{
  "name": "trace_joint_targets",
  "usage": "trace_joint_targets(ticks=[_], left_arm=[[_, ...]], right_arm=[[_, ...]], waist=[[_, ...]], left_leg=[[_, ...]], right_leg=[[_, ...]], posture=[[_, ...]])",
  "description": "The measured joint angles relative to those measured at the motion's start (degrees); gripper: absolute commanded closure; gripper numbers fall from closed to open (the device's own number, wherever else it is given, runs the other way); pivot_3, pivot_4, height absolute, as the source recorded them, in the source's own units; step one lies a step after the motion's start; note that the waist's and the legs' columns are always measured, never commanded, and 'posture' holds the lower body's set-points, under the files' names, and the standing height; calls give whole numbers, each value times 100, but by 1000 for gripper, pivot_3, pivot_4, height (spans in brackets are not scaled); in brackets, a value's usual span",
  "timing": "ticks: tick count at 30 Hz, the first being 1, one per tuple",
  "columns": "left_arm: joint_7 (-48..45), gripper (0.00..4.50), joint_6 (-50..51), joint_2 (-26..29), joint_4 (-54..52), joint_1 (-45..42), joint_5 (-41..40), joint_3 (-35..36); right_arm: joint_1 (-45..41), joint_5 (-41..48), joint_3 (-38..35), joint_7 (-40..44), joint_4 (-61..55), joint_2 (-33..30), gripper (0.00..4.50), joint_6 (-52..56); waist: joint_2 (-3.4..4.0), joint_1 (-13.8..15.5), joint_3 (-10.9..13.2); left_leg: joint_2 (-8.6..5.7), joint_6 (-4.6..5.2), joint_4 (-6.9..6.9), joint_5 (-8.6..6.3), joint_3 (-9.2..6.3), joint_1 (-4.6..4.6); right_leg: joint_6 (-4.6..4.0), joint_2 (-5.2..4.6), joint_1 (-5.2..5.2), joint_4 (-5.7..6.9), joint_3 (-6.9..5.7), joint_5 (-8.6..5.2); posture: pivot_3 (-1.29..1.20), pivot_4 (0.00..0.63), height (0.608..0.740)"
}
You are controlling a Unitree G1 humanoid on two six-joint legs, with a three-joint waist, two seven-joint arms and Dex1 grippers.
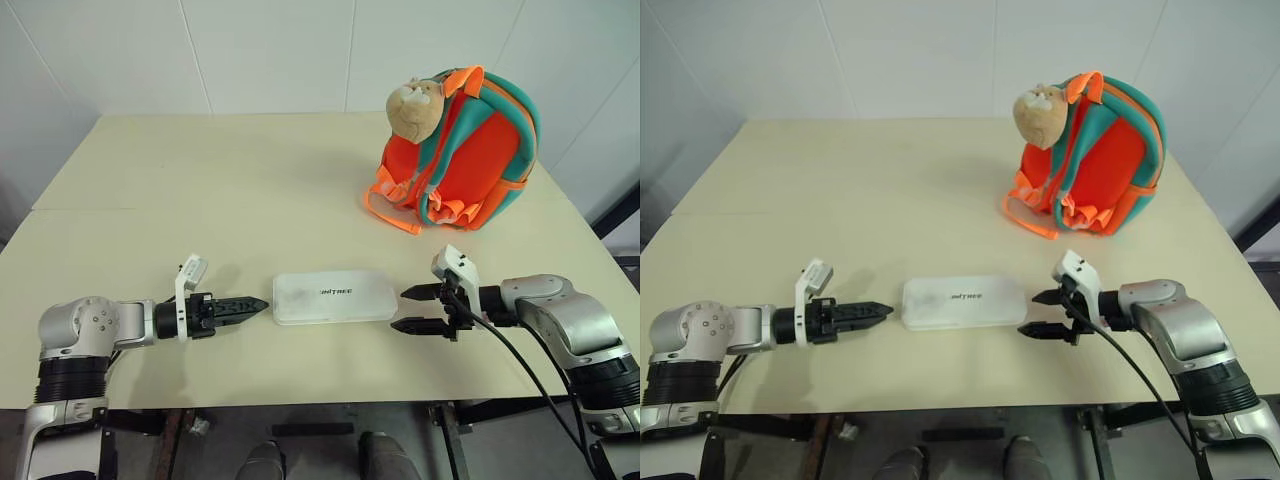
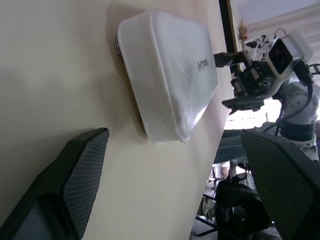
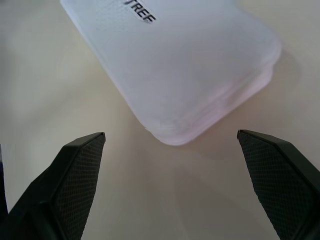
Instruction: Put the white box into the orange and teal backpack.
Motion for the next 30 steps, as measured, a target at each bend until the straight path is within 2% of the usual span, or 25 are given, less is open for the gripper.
trace_joint_targets(ticks=[17,22,25,30], left_arm=[[517,0,311,-902,385,-313,17,498],[592,0,421,-988,463,-372,12,596],[620,606,467,-1008,500,-378,12,618],[647,2132,699,-1051,508,-329,3,561]], right_arm=[[-29,-89,127,-73,148,621,21,-727],[-71,-89,126,-215,148,835,21,-765],[-70,-97,126,-216,148,839,0,-865],[-66,-158,126,-233,247,840,0,-1108]], waist=[[0,13,-2],[0,10,-2],[0,6,-2],[0,1,-1]], left_leg=[[-2,-4,4,4,-1,12],[-2,-4,3,4,-1,12],[-3,-4,3,4,-1,12],[-2,-5,1,4,-1,6]], right_leg=[[6,-2,19,-5,0,4],[6,-2,18,-6,0,4],[6,-2,18,-7,0,4],[6,-1,11,-8,0,4]], posture=[[0,150,740],[0,150,740],[0,150,740],[0,150,740]])
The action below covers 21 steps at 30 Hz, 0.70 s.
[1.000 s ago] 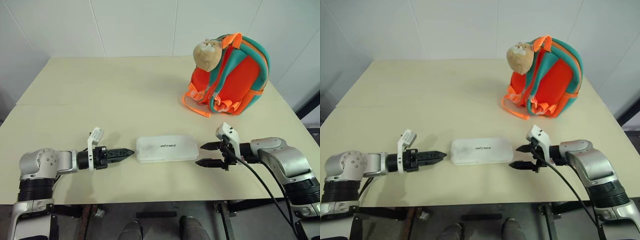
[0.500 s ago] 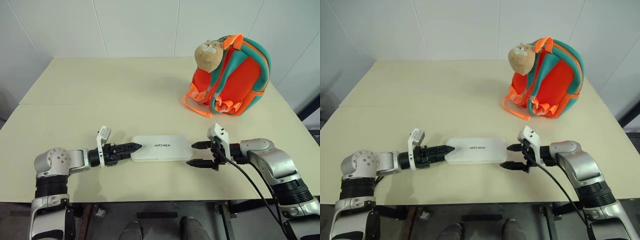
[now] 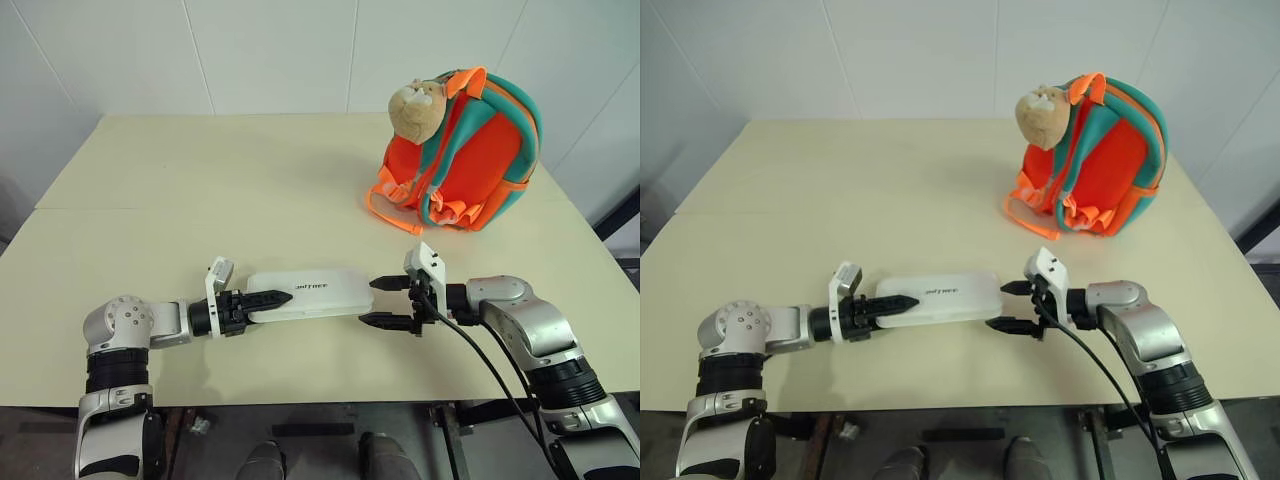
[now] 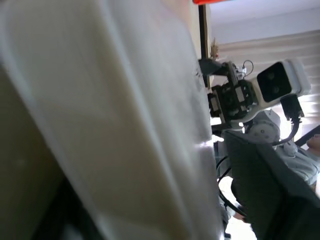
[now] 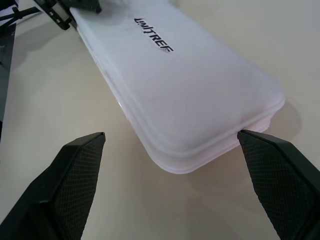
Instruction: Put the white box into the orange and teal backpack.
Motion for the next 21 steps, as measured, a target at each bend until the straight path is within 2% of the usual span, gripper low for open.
trace_joint_targets(ticks=[2,4,12,17,21], left_arm=[[-58,2727,92,-40,-61,32,-114,16],[-77,3060,136,-87,-156,70,-177,42],[80,3060,51,-324,-367,192,-195,165],[-11,3060,-464,-187,-695,436,-191,185],[-183,3060,-857,120,-1014,736,-206,240]], right_arm=[[40,-15,-19,-58,42,3,0,-33],[56,-35,-30,-93,70,25,0,-132],[303,-181,-184,-329,171,24,0,-600],[194,-158,-1007,-1048,454,-6,0,-598],[-301,-172,-1887,-1877,999,-199,0,-601]], waist=[[0,-2,0],[0,-2,0],[0,4,0],[0,-15,0],[0,-16,0]], left_leg=[[0,0,-1,0,0,-1],[0,0,0,0,0,-1],[0,-1,1,0,1,-2],[0,-1,0,0,4,-2],[1,-1,-3,0,4,-2]], right_leg=[[0,0,-1,0,0,0],[0,0,-1,0,0,0],[0,-1,-1,-2,0,0],[-3,-1,-3,-2,2,1],[-11,0,-6,-2,3,-2]], posture=[[0,150,740],[0,150,740],[0,150,740],[0,150,740],[0,150,740]])
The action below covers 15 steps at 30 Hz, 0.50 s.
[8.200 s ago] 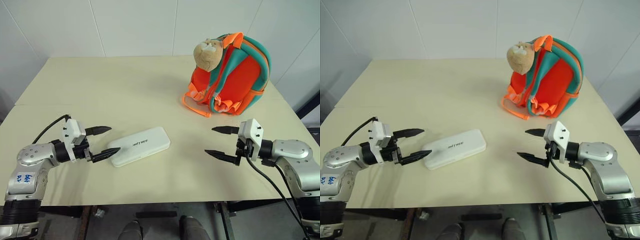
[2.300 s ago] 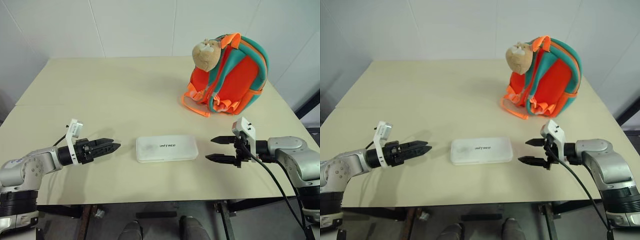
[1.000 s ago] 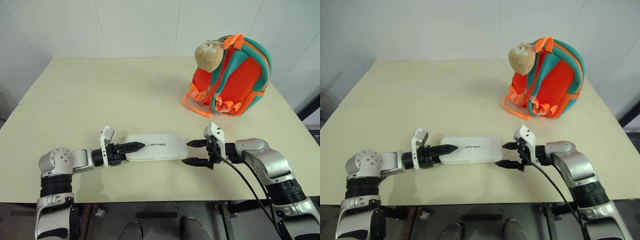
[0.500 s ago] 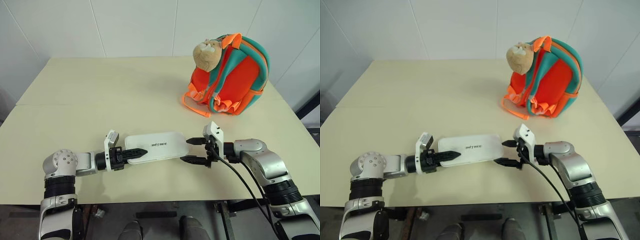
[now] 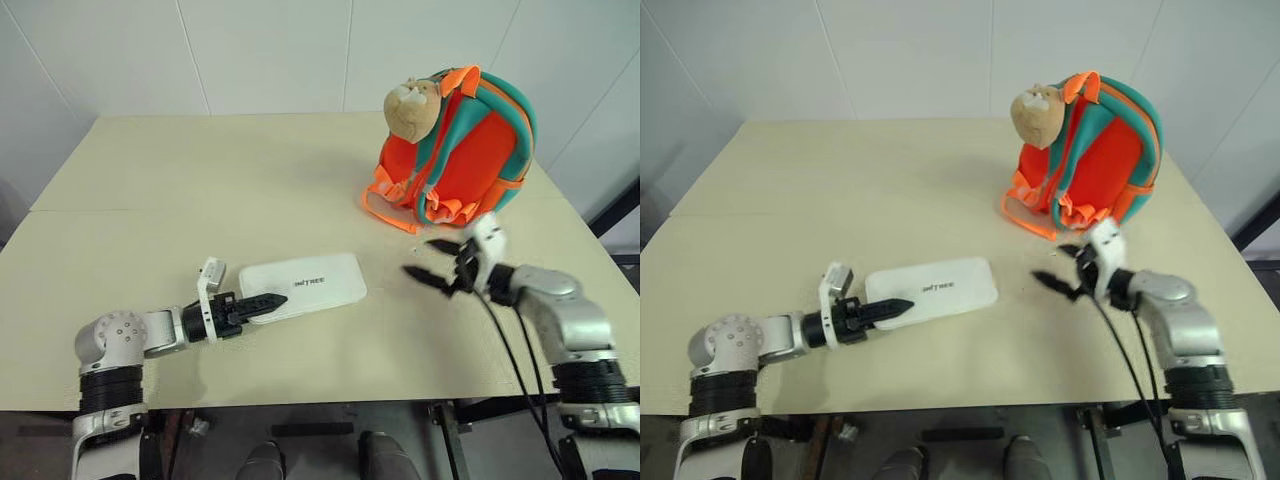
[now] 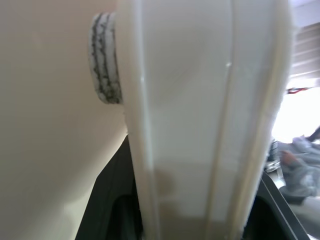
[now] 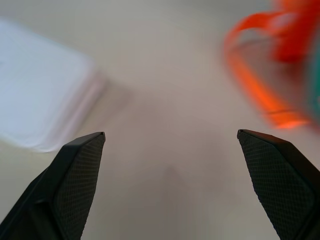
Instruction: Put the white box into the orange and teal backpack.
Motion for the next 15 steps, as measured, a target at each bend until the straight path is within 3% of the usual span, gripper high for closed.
trace_joint_targets(ticks=[6,15], left_arm=[[-67,3060,-249,39,-176,300,-74,20],[-26,3060,-317,10,-406,464,-225,-8]], right_arm=[[-1088,-45,-373,-682,1035,19,0,-39],[-2781,-57,-67,-525,2861,996,0,-347]], waist=[[0,-12,0],[0,-36,0]], left_leg=[[1,1,-4,0,2,-2],[1,1,-12,-1,0,-8]], right_leg=[[0,0,2,-11,0,0],[7,1,-4,-15,1,4]], posture=[[0,150,740],[0,150,740]])
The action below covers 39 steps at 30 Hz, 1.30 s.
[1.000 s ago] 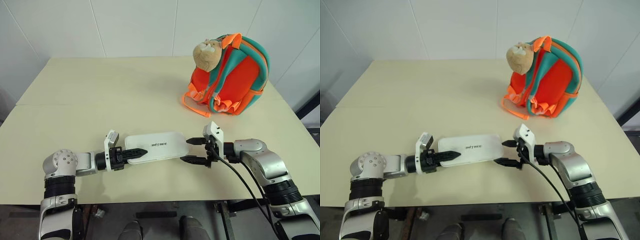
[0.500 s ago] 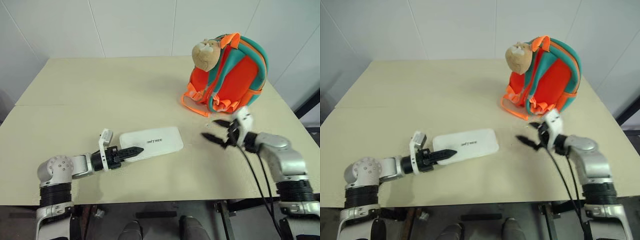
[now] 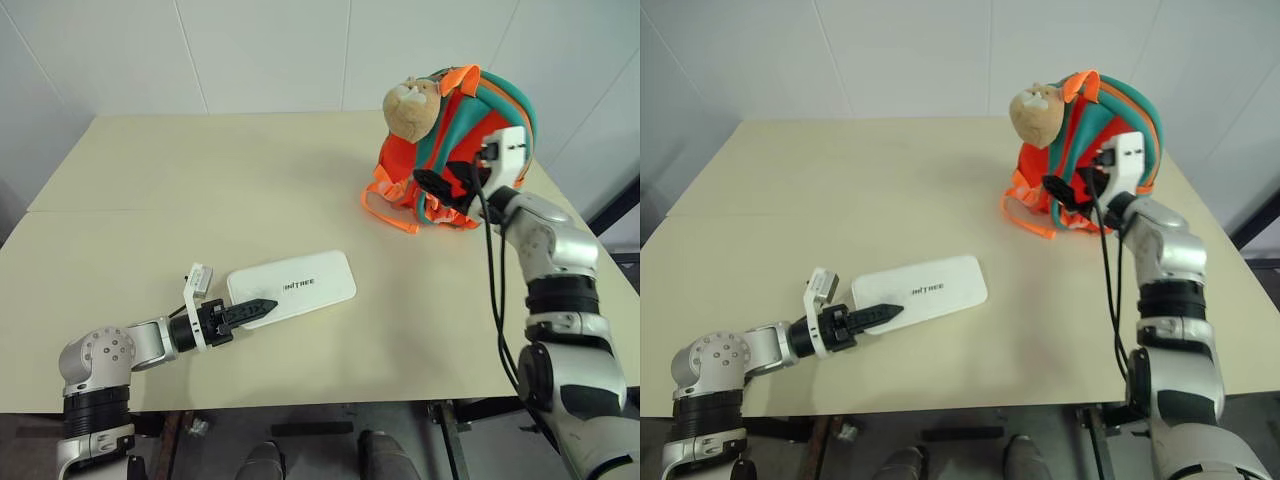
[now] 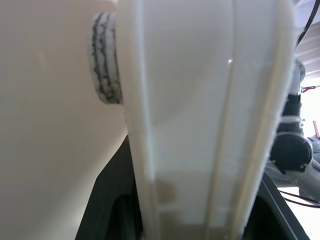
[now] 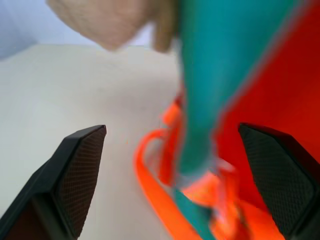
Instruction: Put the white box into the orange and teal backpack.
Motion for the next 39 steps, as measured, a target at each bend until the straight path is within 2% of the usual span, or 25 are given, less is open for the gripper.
trace_joint_targets(ticks=[4,6,8,11,17,19,23,28,30,33,36,39], left_arm=[[98,3060,-62,-7,-78,75,-61,95],[171,3060,-137,-42,-119,110,-80,147],[249,3060,-196,-117,-150,164,-107,213],[375,3060,-269,-194,-215,262,-196,293],[629,3060,-417,-231,-373,402,-348,441],[686,3060,-460,-231,-383,439,-390,487],[758,3060,-658,-183,-386,459,-404,561],[747,3060,-1042,215,-334,458,-403,887],[701,3060,-1233,423,-337,500,-400,1035],[601,3060,-1436,678,-343,787,-393,1221],[468,3060,-1565,781,-365,1092,-408,1361],[373,3060,-1727,870,-370,1172,-430,1469]], right_arm=[[-522,-260,156,64,1111,210,0,-648],[-784,-440,180,63,1798,307,412,-1116],[-986,-629,212,54,2365,366,950,-1556],[-1123,-834,225,49,2935,472,1986,-2043],[-1166,-854,81,407,3361,823,4000,-2575],[-1194,-823,31,613,3390,917,4420,-2644],[-1364,-657,-130,1215,3414,1020,4447,-2536],[-1355,-297,-153,2474,2743,1021,4447,-1466],[-1111,-49,-18,2972,1782,930,4447,-680],[-439,527,168,3292,-68,726,4447,741],[332,1188,360,3294,-1887,430,4447,2147],[698,1919,378,3218,-3156,109,4447,3266]], waist=[[0,-5,0],[0,-25,0],[0,-71,0],[0,-110,0],[0,-217,0],[0,-246,0],[1,-273,1],[5,-279,4],[6,-261,4],[7,-250,4],[7,-213,4],[7,-179,5]], left_leg=[[0,0,-6,0,2,-3],[0,-1,-8,0,2,-3],[0,-1,-11,0,2,-3],[0,-3,-15,1,1,-2],[2,-6,-17,4,1,1],[2,-7,-15,4,0,1],[3,-8,-15,5,-1,2],[4,-9,-20,5,0,1],[4,-9,-28,5,-2,-1],[4,-14,-34,1,-2,-4],[5,-16,-40,-5,-4,-23],[5,-14,-30,-6,-2,-50]], right_leg=[[0,-1,-3,-9,0,0],[0,0,-2,-11,0,0],[1,0,-2,-11,0,0],[1,0,-3,-11,0,0],[1,1,-4,-1,0,0],[1,1,-4,1,0,1],[1,3,-7,9,0,0],[0,4,-16,14,0,0],[1,3,-18,28,0,-2],[3,1,-20,25,0,-12],[-2,0,-42,27,0,-20],[-5,0,-74,33,0,-22]], posture=[[0,150,740],[0,150,740],[0,150,740],[0,150,740],[0,150,740],[0,150,740],[0,150,740],[0,150,740],[0,150,740],[0,150,740],[0,150,740],[0,150,740]])
